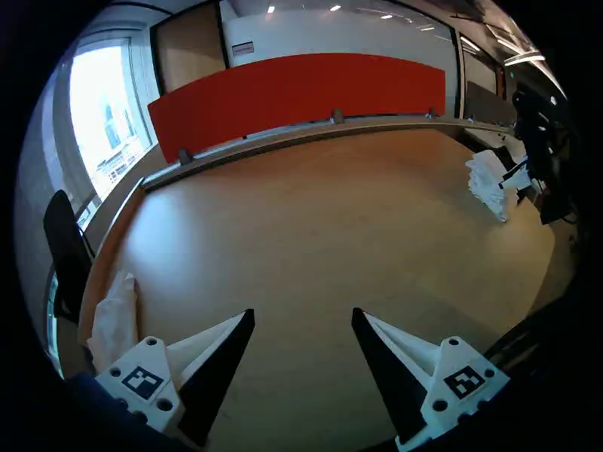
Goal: Fold towel
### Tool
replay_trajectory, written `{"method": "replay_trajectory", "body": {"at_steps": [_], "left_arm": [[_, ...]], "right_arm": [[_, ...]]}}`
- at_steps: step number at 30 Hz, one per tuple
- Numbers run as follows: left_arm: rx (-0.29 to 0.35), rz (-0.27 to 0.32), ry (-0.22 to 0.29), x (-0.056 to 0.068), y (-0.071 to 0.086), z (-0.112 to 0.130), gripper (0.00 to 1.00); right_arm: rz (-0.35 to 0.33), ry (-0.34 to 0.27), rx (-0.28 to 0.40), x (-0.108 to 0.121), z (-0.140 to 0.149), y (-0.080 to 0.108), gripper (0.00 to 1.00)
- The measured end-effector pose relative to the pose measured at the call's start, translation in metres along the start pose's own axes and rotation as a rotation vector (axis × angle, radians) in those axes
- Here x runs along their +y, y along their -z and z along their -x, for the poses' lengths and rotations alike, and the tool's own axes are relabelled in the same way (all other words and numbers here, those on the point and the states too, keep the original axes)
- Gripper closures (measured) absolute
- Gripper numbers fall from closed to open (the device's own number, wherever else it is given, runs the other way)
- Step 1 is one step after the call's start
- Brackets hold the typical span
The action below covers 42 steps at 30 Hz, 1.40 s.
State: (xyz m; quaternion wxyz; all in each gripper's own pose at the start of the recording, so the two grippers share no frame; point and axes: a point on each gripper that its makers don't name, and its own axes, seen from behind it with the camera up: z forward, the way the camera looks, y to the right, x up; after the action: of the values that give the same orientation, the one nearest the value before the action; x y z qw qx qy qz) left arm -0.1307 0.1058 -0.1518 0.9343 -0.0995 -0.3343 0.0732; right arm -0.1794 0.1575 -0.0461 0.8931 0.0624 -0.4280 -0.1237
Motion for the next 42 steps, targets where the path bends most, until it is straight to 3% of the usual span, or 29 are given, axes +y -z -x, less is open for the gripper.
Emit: {"method": "replay_trajectory", "body": {"at_steps": [17,42], "left_arm": [[0.001,0.000,-0.004,-0.003,0.000,0.000,0.04],[0.000,0.008,-0.010,0.000,-0.003,0.000,0.04]], "right_arm": [[-0.024,-0.005,-0.003,-0.009,0.004,0.001,0.94],[-0.058,0.031,-0.034,-0.009,0.018,0.016,0.91]]}}
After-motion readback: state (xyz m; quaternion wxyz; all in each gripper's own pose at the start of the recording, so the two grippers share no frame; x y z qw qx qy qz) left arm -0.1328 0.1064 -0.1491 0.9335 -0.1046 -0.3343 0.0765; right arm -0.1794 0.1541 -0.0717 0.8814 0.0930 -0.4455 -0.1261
